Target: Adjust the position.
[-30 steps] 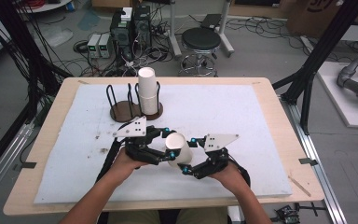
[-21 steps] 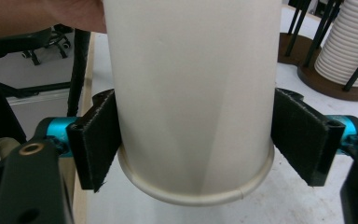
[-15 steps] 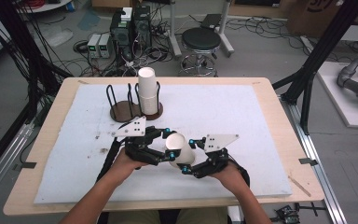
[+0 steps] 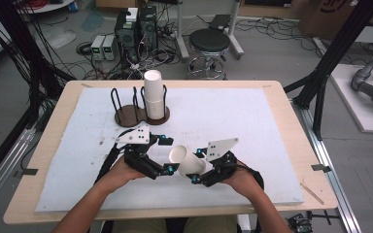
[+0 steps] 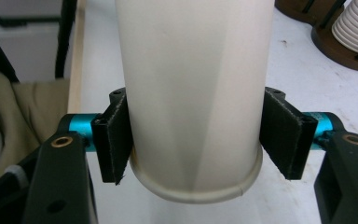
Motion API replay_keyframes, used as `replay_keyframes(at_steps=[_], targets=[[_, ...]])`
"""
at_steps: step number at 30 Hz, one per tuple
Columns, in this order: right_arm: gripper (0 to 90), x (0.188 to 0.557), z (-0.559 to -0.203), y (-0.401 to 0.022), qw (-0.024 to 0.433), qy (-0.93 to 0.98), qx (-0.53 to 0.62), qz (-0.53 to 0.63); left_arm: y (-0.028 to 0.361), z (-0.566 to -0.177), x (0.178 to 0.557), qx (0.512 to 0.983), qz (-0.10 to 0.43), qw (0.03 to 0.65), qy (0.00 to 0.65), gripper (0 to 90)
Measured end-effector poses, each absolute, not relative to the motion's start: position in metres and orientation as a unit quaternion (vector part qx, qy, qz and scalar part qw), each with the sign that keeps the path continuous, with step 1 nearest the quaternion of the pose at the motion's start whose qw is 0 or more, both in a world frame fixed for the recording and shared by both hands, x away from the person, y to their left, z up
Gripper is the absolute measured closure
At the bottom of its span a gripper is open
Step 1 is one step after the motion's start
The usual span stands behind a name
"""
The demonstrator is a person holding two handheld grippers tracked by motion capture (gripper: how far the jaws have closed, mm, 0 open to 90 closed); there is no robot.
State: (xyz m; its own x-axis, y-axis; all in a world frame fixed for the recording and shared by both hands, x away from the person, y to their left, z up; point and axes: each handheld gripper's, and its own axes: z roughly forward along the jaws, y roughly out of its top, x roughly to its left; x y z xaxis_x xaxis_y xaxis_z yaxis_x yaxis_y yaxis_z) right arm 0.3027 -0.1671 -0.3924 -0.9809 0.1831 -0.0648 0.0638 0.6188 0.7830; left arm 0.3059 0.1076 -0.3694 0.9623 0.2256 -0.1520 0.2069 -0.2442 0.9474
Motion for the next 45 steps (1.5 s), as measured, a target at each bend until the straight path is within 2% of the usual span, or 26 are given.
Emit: replay_keyframes(at_steps=[8, 18, 23, 27, 30, 36, 40, 43, 45], targets=[[32.9, 0.308, -0.373, -0.158, 0.078, 0.924, 0.037, 0.372, 0.112, -0.359, 0.306, 0.807, 0.013, 0.576, 0.130, 10.5], [31.9, 0.307, -0.364, -0.140, 0.079, 0.953, -0.001, 0.293, 0.101, -0.368, 0.308, 0.833, -0.012, 0.541, 0.117, 11.6], [31.6, 0.303, -0.366, -0.134, 0.075, 0.959, -0.014, 0.271, 0.097, -0.372, 0.308, 0.840, -0.027, 0.530, 0.112, 16.5], [31.5, 0.302, -0.366, -0.134, 0.078, 0.959, -0.015, 0.271, 0.097, -0.373, 0.309, 0.844, -0.036, 0.524, 0.110, 20.4], [31.5, 0.303, -0.367, -0.134, 0.078, 0.960, -0.014, 0.268, 0.098, -0.373, 0.309, 0.847, -0.040, 0.523, 0.091, 31.2], [31.0, 0.305, -0.371, -0.138, 0.072, 0.957, -0.010, 0.280, 0.097, -0.373, 0.308, 0.851, -0.028, 0.517, 0.089, 34.1], [27.4, 0.306, -0.374, -0.142, 0.062, 0.951, -0.002, 0.302, 0.098, -0.372, 0.309, 0.849, -0.022, 0.521, 0.085, 34.8], [20.8, 0.308, -0.374, -0.149, 0.055, 0.934, 0.025, 0.352, 0.100, -0.371, 0.308, 0.842, -0.019, 0.532, 0.085, 34.9], [20.8, 0.309, -0.372, -0.153, 0.053, 0.925, 0.035, 0.373, 0.102, -0.371, 0.309, 0.839, -0.018, 0.537, 0.086, 34.9]])
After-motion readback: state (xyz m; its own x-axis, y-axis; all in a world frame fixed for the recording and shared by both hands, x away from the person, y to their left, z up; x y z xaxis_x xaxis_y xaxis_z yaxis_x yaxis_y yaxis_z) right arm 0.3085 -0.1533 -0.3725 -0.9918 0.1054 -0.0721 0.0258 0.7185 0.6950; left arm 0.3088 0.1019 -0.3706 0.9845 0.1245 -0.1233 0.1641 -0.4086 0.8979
